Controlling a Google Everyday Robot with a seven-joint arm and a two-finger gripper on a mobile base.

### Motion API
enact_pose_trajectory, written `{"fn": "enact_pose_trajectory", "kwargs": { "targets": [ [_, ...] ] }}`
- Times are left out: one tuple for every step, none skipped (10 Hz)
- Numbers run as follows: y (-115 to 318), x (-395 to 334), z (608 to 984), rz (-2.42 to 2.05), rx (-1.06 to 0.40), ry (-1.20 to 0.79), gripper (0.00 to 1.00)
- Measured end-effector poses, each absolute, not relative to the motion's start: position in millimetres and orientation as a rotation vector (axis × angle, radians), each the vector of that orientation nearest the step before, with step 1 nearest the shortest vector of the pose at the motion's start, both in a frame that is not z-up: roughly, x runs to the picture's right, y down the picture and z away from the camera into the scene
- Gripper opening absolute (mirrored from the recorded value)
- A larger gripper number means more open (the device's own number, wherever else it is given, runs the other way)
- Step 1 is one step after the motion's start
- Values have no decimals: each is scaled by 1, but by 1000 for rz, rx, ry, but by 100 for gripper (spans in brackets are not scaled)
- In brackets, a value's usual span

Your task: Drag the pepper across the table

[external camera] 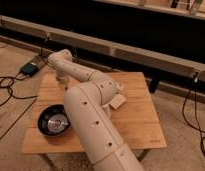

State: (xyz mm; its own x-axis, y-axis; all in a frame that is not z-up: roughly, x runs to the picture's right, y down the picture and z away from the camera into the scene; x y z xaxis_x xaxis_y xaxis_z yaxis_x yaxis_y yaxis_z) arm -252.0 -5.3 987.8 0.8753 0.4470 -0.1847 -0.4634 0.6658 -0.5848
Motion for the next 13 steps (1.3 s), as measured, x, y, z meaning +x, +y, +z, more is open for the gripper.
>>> {"fn": "enact_pose_trajectory", "kwargs": {
  "targets": [
    [-6,-255,988,510,-668,21,0],
    [-6,-254,988,510,-669,24,3],
    [-6,-254,988,511,-669,24,11],
    [-6,-253,988,511,-669,25,21],
    [-6,-254,988,510,-668,24,31],
    [-6,-254,988,510,-668,24,41],
    [-6,-254,988,510,-668,24,49],
    [-6,-254,988,510,-668,24,58],
    [-6,-254,988,510,-668,24,62],
    [-6,-254,988,510,-668,23,62],
    [-6,-254,988,510,-668,24,62],
    [-6,-254,988,510,-668,24,62],
    [-6,-254,988,510,-668,23,62]
  ]
}}
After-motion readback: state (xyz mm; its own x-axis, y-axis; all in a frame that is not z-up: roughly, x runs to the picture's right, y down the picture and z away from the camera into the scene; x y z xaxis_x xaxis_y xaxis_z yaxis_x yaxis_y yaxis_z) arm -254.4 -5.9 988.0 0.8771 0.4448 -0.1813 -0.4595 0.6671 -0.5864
